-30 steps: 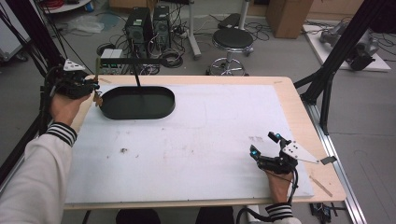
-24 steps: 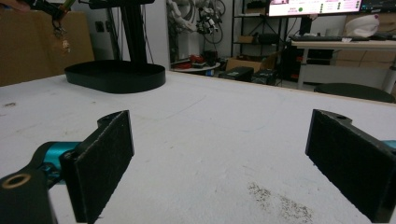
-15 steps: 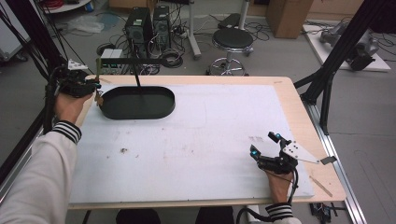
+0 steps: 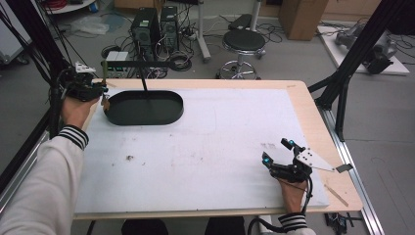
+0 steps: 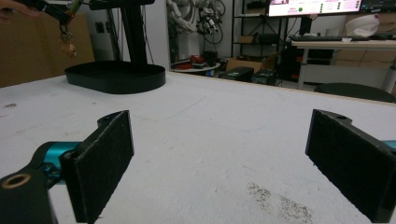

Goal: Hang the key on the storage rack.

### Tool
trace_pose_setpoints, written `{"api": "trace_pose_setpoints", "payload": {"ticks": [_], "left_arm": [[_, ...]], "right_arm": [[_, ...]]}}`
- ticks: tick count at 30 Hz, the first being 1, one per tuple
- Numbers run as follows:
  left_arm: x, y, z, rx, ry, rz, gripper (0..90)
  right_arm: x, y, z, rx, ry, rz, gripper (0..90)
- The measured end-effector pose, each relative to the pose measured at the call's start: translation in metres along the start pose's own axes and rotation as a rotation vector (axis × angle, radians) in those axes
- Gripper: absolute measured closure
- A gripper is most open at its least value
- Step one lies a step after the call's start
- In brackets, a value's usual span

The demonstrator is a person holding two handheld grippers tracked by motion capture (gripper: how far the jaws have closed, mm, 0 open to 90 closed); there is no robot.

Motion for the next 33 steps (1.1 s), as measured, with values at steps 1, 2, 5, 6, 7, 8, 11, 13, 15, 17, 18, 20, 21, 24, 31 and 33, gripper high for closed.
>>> {"api": "trace_pose_setpoints", "payload": {"ticks": [1, 2, 5, 6, 7, 8, 11, 13, 15, 17, 18, 20, 21, 24, 31, 33], "left_arm": [[-0.0003, -0.0001, 0.0006, 0.004, -0.003, 0.004, 77.3], [-0.0007, -0.0005, 0.0012, 0.005, -0.003, 0.008, 77.3], [-0.001, -0.0018, 0.0023, 0.01, -0.009, 0.013, 77.3], [-0.0012, -0.0021, 0.0025, 0.013, -0.009, 0.017, 77.3], [-0.001, -0.0026, 0.0029, 0.014, -0.011, 0.018, 77.3], [-0.0009, -0.0026, 0.0033, 0.016, -0.008, 0.018, 77.3], [-0.0008, -0.0017, 0.006, 0.008, -0.003, 0.024, 77.3], [-0.001, -0.0009, 0.0087, 0.011, -0.006, 0.032, 77.3], [-0.0013, -0.001, 0.01, 0.014, -0.006, 0.034, 77.3], [-0.0019, -0.0016, 0.0098, 0.019, -0.006, 0.034, 77.3], [-0.0024, -0.0022, 0.0095, 0.024, -0.005, 0.032, 77.3], [-0.004, -0.0034, 0.009, 0.036, -0.015, 0.032, 77.3], [-0.0046, -0.0037, 0.0089, 0.04, -0.018, 0.035, 77.3], [-0.006, -0.0046, 0.0082, 0.052, -0.022, 0.035, 77.3], [-0.0073, -0.0076, 0.0052, 0.072, -0.023, 0.03, 77.3], [-0.0077, -0.0084, 0.0055, 0.071, -0.02, 0.028, 77.3]], "right_arm": [[-0.0001, 0.0001, 0.0, 0.001, 0.001, 0.0, 6.8], [0.0, 0.0, -0.0001, 0.0, 0.001, -0.001, 6.8], [0.0, 0.0, -0.0001, 0.0, 0.0, -0.001, 6.8], [-0.0001, 0.0, 0.0, 0.0, 0.0, 0.0, 6.8], [-0.0001, 0.0, 0.0, 0.0, 0.0, 0.001, 6.8], [-0.0001, 0.0001, -0.0001, 0.0, -0.001, 0.0, 6.8], [-0.0001, 0.0001, -0.0001, 0.0, -0.001, 0.002, 6.8], [0.0, 0.0001, 0.0, 0.0, -0.004, 0.002, 6.8], [-0.0001, 0.0002, -0.0001, 0.0, -0.003, 0.003, 6.8], [-0.0001, 0.0002, -0.0001, 0.001, -0.004, 0.003, 6.8], [-0.0001, 0.0002, -0.0001, 0.001, -0.004, 0.003, 6.8], [-0.0002, 0.0003, -0.0001, 0.002, -0.003, 0.004, 6.8], [-0.0002, 0.0003, -0.0001, 0.002, -0.003, 0.004, 6.8], [-0.0001, 0.0004, -0.0002, 0.003, -0.007, 0.003, 6.8], [-0.0002, 0.0003, -0.0001, 0.001, -0.003, 0.004, 6.8], [-0.0002, 0.0003, -0.0001, 0.001, -0.003, 0.004, 6.8]]}}
Point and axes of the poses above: each handheld gripper's, and its own axes: y roughly backward along the jaws, z roughly out of its top, x roughly to its left, the point moved 2 cm from there along -y, roughly forward along the jaws, and after that the axes turned 11 degrees about x, right-handed, at the moved point
